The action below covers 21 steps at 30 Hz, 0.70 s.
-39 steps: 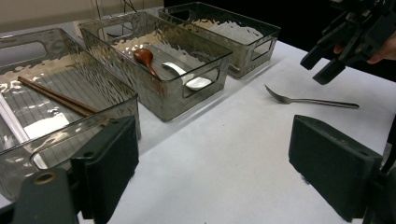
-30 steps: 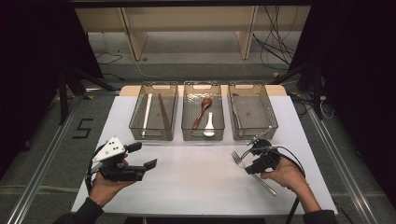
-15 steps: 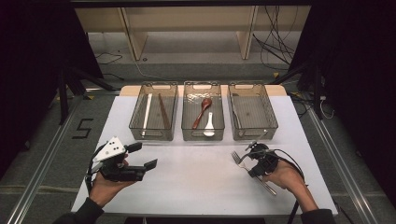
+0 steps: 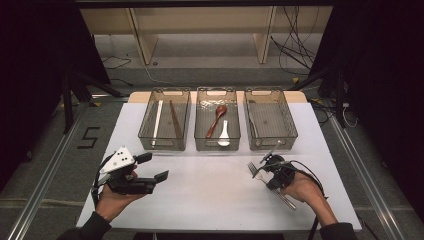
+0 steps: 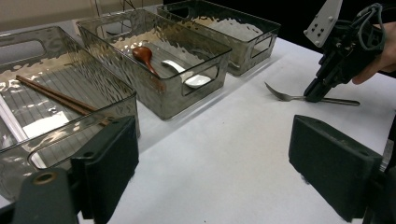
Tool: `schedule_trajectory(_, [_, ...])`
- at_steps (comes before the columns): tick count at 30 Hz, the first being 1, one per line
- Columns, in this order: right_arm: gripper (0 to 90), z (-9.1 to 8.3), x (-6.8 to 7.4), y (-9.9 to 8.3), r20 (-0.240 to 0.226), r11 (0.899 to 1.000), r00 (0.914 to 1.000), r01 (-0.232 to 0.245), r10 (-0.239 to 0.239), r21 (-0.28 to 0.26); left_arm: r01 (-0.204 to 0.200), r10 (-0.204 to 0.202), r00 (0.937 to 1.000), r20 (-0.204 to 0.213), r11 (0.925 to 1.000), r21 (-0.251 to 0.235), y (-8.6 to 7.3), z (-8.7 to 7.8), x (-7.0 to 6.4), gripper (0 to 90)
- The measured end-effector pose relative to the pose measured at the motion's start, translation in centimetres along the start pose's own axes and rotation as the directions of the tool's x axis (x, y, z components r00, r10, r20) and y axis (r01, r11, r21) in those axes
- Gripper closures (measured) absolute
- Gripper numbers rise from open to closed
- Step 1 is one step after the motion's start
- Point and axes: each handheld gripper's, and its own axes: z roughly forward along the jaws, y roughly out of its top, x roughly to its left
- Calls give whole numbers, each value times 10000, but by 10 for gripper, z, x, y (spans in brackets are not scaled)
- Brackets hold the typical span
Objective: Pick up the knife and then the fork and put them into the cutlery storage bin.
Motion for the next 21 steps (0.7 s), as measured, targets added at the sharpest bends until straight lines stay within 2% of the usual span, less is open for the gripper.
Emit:
schedule_trajectory(11, [853, -2, 1, -1, 41, 9997, 9997, 231, -231, -84, -9, 9, 10000, -5, 10000, 0, 0, 0, 0, 155])
schedule_trajectory(21, [854, -11, -2, -2, -31, 9989, 9999, 103, -104, -463, -14, 14, 10000, -6, 10000, 2, 0, 0, 0, 155])
